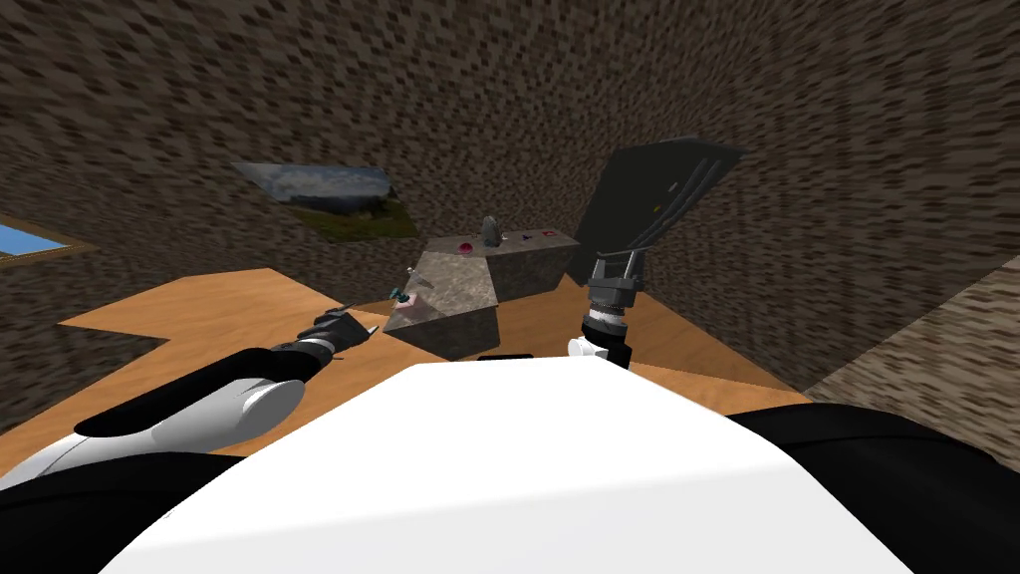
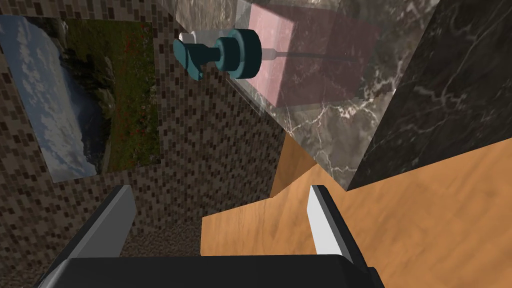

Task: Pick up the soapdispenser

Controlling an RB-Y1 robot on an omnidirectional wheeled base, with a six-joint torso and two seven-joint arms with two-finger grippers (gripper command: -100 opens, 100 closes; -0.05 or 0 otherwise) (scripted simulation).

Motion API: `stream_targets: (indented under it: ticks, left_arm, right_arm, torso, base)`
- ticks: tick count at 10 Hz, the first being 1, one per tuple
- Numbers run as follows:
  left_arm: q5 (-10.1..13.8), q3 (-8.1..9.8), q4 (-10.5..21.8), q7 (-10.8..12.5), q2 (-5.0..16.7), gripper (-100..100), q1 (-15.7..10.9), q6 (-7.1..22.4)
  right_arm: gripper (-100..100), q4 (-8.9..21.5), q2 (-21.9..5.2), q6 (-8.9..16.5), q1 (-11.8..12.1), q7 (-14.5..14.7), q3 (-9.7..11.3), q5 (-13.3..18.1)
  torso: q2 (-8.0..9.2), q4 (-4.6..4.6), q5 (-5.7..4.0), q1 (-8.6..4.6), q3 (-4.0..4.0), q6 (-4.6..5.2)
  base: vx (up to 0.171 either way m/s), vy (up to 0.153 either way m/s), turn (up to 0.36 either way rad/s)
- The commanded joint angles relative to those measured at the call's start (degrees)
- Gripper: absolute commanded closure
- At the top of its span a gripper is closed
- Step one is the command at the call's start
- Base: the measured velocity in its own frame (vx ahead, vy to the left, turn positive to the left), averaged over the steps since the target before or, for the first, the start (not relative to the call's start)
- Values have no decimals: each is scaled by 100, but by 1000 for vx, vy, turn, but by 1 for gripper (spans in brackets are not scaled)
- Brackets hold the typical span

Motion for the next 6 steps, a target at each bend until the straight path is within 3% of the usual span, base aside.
stream_targets:
  ticks: [1,6]
  left_arm:
    - [70,114,-63,73,131,-100,46,159]
    - [763,767,-132,350,1038,-100,516,867]
  right_arm:
    - [0,0,0,0,0,0,0,0]
    - [0,0,0,0,1,0,0,0]
  torso:
    - [0,0,0,0,0,0]
    - [-22,-5,2,4,-12,1]
  base:
    - [-68,30,-74]
    - [-73,32,-206]
